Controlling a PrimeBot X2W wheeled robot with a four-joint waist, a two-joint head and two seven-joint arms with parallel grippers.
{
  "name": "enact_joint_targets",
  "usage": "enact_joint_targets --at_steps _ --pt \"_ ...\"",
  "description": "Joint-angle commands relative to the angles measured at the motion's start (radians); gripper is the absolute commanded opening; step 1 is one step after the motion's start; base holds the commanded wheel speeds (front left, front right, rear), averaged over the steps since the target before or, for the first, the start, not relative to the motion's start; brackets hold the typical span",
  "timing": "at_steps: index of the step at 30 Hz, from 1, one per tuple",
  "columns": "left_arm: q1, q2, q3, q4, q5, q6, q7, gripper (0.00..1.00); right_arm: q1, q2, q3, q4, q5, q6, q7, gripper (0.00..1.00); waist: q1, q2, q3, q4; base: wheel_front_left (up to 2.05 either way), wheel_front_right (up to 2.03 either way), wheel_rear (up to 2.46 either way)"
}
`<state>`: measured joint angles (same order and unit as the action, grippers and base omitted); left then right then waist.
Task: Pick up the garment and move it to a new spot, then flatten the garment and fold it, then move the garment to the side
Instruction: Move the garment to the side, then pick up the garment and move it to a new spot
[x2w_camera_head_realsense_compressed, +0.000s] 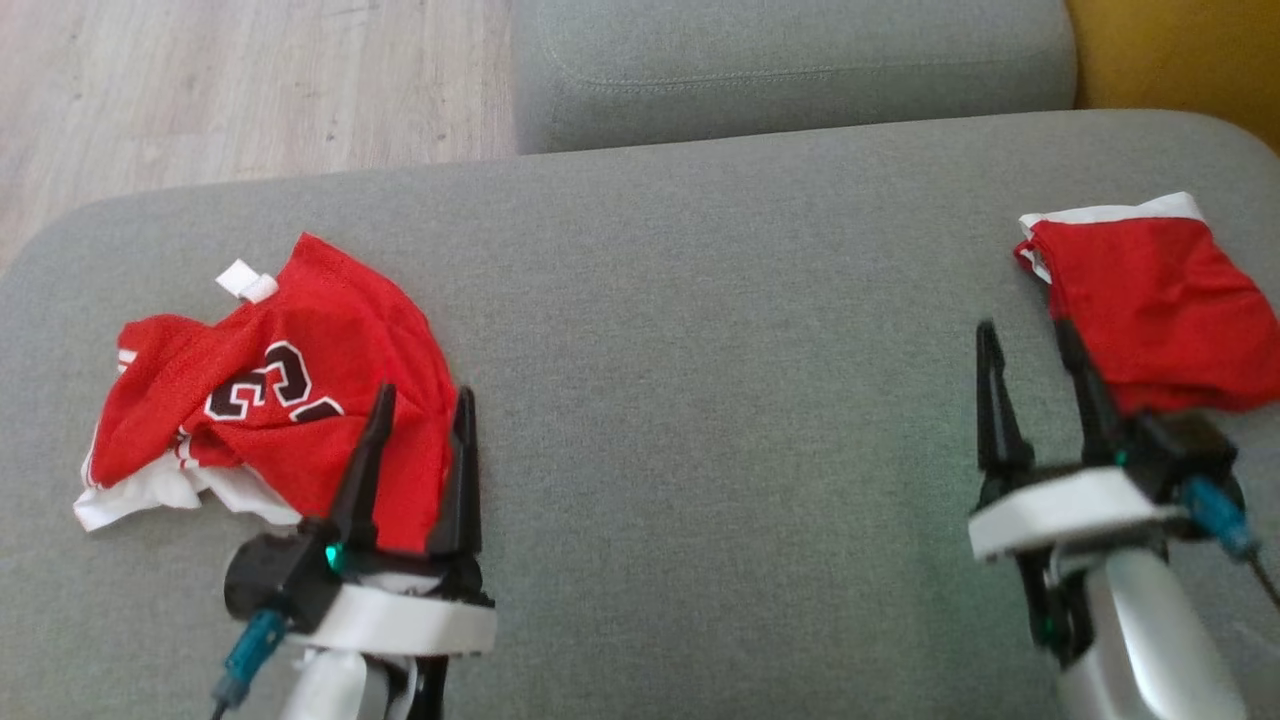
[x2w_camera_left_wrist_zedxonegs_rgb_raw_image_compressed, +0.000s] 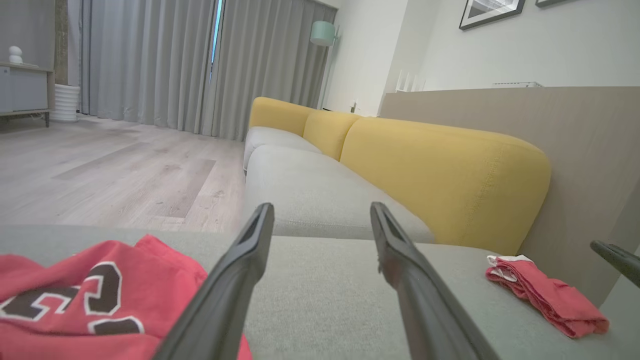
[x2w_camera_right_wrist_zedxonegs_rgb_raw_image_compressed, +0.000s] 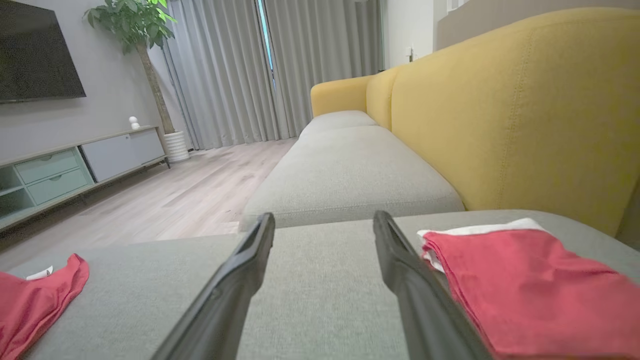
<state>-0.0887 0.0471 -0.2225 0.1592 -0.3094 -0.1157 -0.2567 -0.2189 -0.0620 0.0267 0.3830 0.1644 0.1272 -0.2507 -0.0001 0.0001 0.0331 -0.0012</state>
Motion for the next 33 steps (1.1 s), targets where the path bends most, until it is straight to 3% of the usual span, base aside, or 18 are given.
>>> enact_joint_targets --at_steps 1,9,33 --pt "-0.018 0.003 0.035 -0.026 -0.002 -0.006 -0.005 1.0 -0.011 0.011 0.023 -0.05 -0.011 0.003 -0.011 1.0 0.0001 -0.0001 -0.003 0.0 0.0 0.0 0.0" --pt "0.02 0.003 0.042 -0.025 -0.008 -0.009 -0.005 1.0 0.094 0.012 0.051 -0.095 0.021 0.003 -0.011 1.0 0.0001 -0.0001 -0.021 -0.003 0.0 0.0 0.0" --pt "0.015 0.003 0.045 -0.035 -0.004 -0.001 -0.005 1.0 0.095 0.012 0.067 -0.106 0.025 0.003 -0.011 1.0 0.0001 -0.0001 -0.03 0.008 0.0 0.0 0.0"
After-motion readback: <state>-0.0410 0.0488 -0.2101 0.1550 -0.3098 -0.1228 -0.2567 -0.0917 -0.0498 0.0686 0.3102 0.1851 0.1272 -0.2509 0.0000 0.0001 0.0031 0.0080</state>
